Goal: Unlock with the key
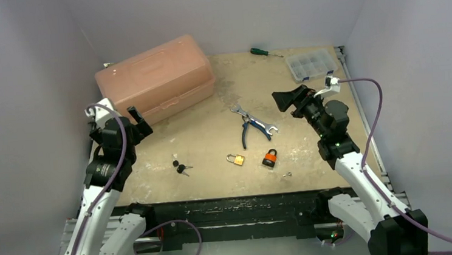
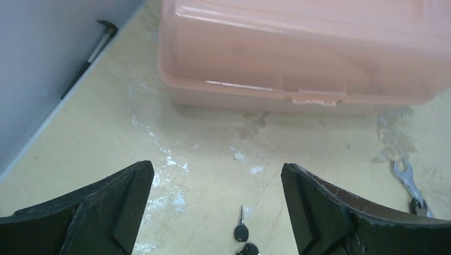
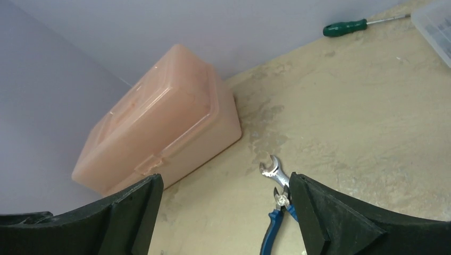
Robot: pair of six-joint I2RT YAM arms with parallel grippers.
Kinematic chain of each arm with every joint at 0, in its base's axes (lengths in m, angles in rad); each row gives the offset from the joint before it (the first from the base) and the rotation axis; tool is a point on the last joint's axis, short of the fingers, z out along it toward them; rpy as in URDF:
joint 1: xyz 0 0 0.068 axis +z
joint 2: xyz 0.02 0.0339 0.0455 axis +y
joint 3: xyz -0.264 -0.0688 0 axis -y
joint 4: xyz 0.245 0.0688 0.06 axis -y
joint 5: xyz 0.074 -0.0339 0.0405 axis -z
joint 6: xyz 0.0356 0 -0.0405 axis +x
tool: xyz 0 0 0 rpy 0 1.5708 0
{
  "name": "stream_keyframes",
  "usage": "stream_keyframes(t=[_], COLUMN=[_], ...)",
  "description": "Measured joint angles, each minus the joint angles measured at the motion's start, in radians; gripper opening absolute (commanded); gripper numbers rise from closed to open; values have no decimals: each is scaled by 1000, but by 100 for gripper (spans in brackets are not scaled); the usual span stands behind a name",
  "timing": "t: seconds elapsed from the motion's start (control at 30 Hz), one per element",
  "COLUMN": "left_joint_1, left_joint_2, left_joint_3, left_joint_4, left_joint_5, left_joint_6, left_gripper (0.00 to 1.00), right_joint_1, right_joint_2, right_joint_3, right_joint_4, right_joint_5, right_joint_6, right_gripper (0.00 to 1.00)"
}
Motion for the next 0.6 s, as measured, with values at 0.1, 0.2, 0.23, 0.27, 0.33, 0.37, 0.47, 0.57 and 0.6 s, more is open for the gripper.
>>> stream_keyframes(t=[0.1, 0.2, 0.23, 0.27, 0.33, 0.37, 0.47, 0.57, 0.6], left_joint_1=[2, 8, 9, 10, 13, 13, 13, 13, 13], left_joint_2=[74, 159, 187, 206, 229, 234, 234, 230, 225], left_joint_3=[-2, -2, -2, -2, -2, -3, -11, -17, -19], left_joint_4=[8, 11, 12, 13, 18, 25, 48, 63, 70], left_joint_5=[58, 93, 109, 127, 167, 194, 270, 336, 355], left_joint_6=[16, 34, 39, 44, 59, 66, 87, 106, 113], left_gripper=[99, 99, 99, 99, 99, 99, 99, 99, 99], right_joint_1=[0, 0, 0, 0, 0, 0, 0, 0, 0], right_joint_2=[11, 14, 17, 21, 23, 22, 14, -12, -18], right_joint_3=[28, 72, 95, 112, 150, 164, 185, 185, 185], right_joint_4=[-82, -187, -236, -272, -358, -398, -500, -613, -637], right_joint_5=[10, 47, 62, 75, 111, 132, 191, 250, 264], right_joint_6=[0, -4, -6, -8, -15, -16, -21, -35, -39], right_gripper=[99, 99, 99, 99, 99, 99, 99, 99, 99])
